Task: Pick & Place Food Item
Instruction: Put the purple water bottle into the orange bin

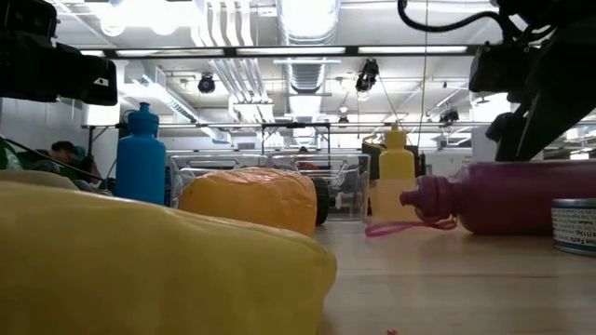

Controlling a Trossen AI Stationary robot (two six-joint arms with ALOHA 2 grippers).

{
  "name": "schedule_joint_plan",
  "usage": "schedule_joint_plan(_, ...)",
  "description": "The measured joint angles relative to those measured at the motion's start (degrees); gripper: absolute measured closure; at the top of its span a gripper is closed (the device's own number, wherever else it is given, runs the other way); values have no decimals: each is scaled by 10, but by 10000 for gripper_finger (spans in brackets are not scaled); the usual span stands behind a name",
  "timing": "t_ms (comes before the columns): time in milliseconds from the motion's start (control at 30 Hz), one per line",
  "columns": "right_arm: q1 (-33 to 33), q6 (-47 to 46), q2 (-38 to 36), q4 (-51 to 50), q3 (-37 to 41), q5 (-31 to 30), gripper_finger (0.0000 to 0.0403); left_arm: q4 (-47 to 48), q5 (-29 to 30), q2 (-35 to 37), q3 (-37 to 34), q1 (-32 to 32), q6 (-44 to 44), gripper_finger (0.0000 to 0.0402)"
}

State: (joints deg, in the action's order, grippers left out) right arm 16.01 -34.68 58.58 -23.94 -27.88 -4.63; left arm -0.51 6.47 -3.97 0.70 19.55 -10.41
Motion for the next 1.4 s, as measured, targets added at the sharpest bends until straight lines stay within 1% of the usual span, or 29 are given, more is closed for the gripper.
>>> schedule_joint_plan(133,0,19,-22,-28,-19,1,48,0,0,0,0,0,0,400)
schedule_joint_plan(300,0,55,-42,-55,-64,-2,48,0,0,0,0,0,0,400)
schedule_joint_plan(400,0,61,-39,-54,-94,-20,48,0,0,0,0,0,0,400)
schedule_joint_plan(533,0,38,-14,-53,-137,-40,48,0,0,0,0,0,0,400)
schedule_joint_plan(600,0,41,3,-52,-157,-40,48,0,0,0,0,0,0,400)
schedule_joint_plan(700,0,83,32,-51,-181,-40,48,0,0,0,0,0,0,400)
schedule_joint_plan(900,0,124,97,2,-220,-39,48,0,0,0,0,0,0,400)
schedule_joint_plan(1000,0,134,138,1,-237,-39,48,0,0,0,0,0,0,400)
schedule_joint_plan(1133,2,184,198,2,-263,-40,48,0,0,0,0,0,0,400)
schedule_joint_plan(1300,3,212,273,1,-298,-40,48,0,0,0,0,0,0,400)
schedule_joint_plan(1400,3,241,312,-37,-324,-40,48,0,0,0,0,0,0,400)
